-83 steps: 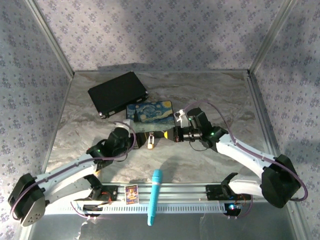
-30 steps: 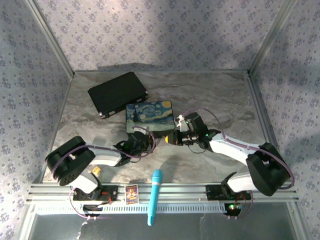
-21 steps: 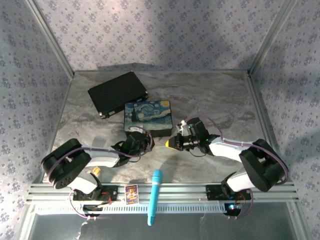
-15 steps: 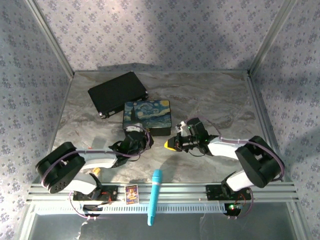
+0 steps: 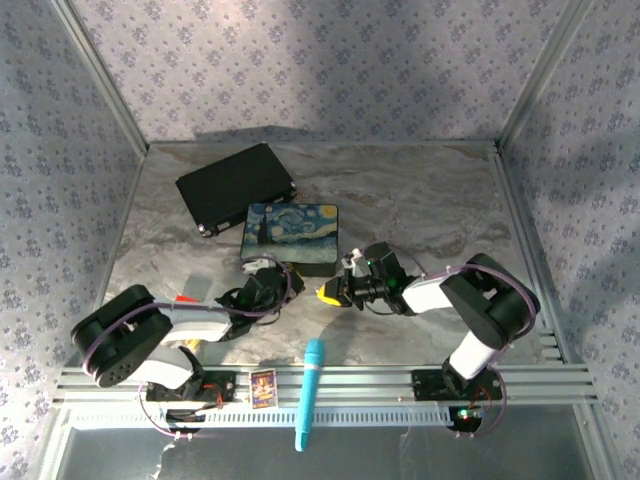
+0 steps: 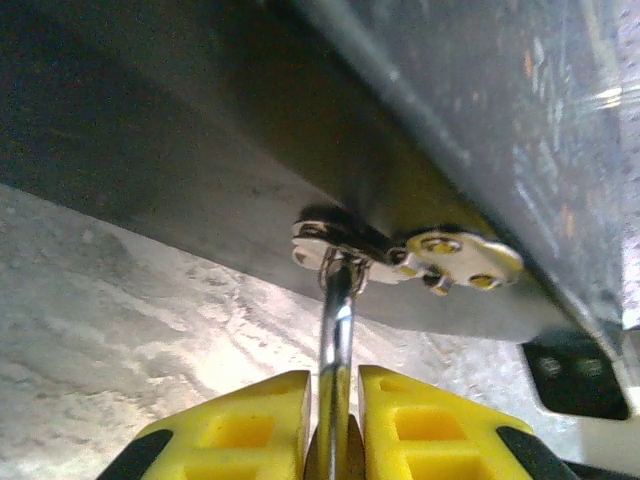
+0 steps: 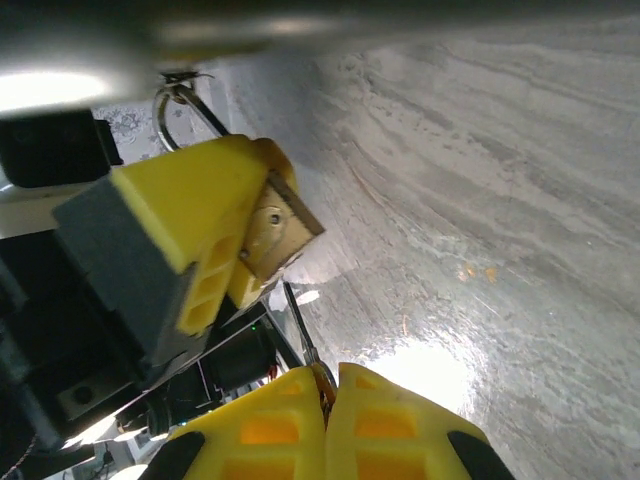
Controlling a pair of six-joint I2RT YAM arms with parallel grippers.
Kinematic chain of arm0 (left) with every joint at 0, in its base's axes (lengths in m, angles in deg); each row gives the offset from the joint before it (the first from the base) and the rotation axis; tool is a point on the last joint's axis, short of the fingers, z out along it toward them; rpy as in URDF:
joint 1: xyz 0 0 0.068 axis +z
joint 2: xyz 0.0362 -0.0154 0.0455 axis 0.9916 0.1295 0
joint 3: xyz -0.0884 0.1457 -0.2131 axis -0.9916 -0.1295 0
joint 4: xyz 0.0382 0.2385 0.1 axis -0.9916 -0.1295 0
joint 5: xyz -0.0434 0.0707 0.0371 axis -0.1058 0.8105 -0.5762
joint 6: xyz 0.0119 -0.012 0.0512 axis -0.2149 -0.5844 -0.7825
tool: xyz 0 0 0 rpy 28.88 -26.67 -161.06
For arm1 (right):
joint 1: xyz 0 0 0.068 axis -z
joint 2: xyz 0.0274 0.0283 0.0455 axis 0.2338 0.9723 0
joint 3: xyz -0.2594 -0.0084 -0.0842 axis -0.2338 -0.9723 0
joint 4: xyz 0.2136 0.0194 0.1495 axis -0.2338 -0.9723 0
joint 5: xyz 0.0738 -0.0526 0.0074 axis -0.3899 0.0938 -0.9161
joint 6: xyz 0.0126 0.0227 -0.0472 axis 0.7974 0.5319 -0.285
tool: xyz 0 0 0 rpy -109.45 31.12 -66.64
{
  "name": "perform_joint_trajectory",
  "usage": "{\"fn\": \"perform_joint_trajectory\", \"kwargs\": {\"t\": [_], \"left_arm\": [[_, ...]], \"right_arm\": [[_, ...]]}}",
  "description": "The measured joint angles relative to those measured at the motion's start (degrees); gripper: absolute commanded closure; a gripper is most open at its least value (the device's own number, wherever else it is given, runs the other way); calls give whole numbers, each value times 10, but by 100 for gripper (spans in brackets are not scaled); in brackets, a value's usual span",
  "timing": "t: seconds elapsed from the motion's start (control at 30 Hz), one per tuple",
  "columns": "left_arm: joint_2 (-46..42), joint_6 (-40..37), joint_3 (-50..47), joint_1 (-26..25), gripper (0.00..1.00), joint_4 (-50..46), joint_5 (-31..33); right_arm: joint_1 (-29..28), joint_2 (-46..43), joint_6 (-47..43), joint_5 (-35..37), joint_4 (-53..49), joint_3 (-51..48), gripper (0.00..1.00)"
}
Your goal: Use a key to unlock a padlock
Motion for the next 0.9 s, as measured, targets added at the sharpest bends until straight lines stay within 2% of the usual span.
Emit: {"fn": "perform_joint_trajectory", "kwargs": {"t": [0.27,0.33,0.4,0.63,0.9], "left_arm": [[34,52,-8,-6,81,52,0],[49,63,-10,-7,90,75,3],[62,72,-10,-10,93,104,4],[96,103,-14,-13,94,173,4],[97,120,-19,-13,93,189,2]], "right_arm": [[-3,17,23,0,35,-9,100],[-4,17,26,0,41,-9,100],[-5,21,32,0,49,-9,100],[-4,59,65,0,94,-20,100],[6,111,124,-2,214,-40,100]]}}
